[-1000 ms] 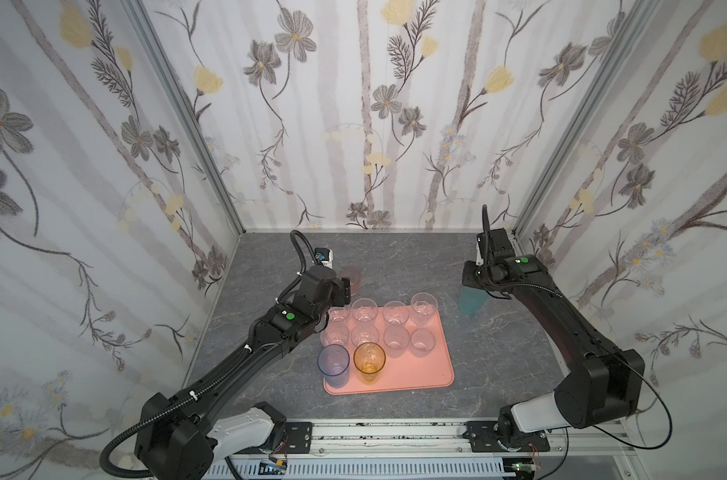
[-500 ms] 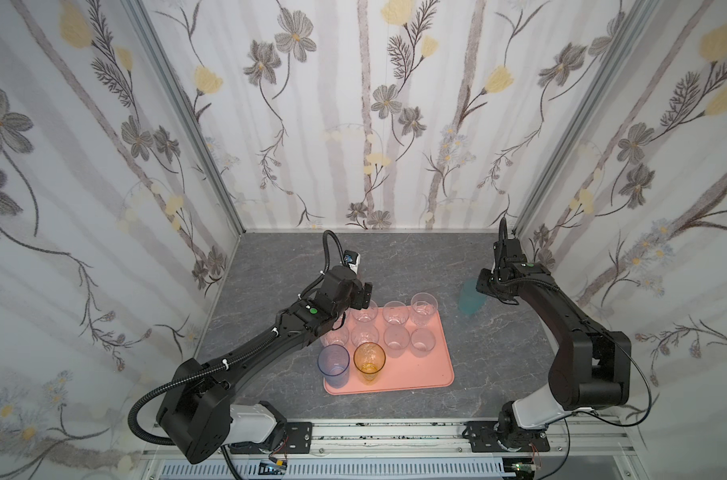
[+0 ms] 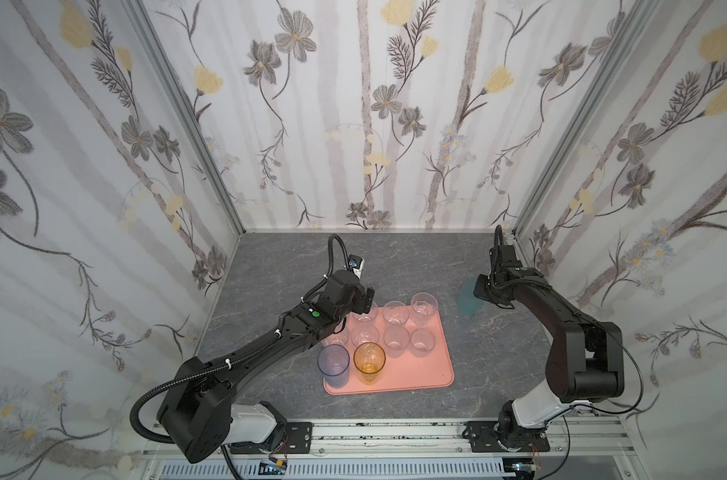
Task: Place the glasses into the tray
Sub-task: 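Close the right gripper on the teal glass, then carry the teal glass to the tray's near edge beside the yellow glass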
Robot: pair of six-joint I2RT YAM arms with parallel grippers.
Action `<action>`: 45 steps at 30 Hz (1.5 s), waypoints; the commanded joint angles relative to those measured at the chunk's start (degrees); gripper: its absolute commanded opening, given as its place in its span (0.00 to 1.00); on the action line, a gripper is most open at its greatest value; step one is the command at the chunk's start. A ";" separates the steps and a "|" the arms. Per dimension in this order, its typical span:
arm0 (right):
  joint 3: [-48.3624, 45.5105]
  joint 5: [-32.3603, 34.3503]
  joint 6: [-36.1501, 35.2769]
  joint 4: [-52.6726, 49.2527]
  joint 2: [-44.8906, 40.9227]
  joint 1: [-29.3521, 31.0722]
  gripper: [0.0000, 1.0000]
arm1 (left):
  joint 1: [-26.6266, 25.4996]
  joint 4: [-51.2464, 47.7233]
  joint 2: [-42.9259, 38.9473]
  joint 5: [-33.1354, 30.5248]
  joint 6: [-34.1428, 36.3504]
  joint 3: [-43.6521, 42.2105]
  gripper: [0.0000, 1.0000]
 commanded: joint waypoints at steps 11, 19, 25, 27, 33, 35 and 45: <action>7.58 5.34 -1.15 -10.48 -13.16 9.22 0.03 | -0.01 1.71 -3.97 -5.59 2.85 -0.12 0.87; 10.73 8.61 -0.82 -27.31 -21.51 20.29 0.02 | 0.08 1.62 -13.20 -9.07 2.24 -5.30 0.87; 6.33 10.76 2.77 -37.20 -26.12 26.62 0.02 | 0.17 1.60 -17.29 -10.89 0.21 -8.48 0.87; 3.67 9.17 4.67 -37.25 -26.89 28.89 0.02 | 0.26 1.53 -16.98 -11.18 -0.08 -8.62 0.87; -0.16 4.27 12.66 -33.82 -25.34 40.19 0.02 | 0.35 1.62 -15.76 -10.81 -0.75 -8.04 0.88; -0.43 2.85 14.79 -31.80 -23.60 44.43 0.02 | 0.44 1.63 -15.48 -10.76 -0.49 -8.12 0.88; 1.30 -1.23 16.36 -24.92 -13.40 54.86 0.01 | 1.27 1.62 -15.28 -10.24 -0.39 -9.26 0.88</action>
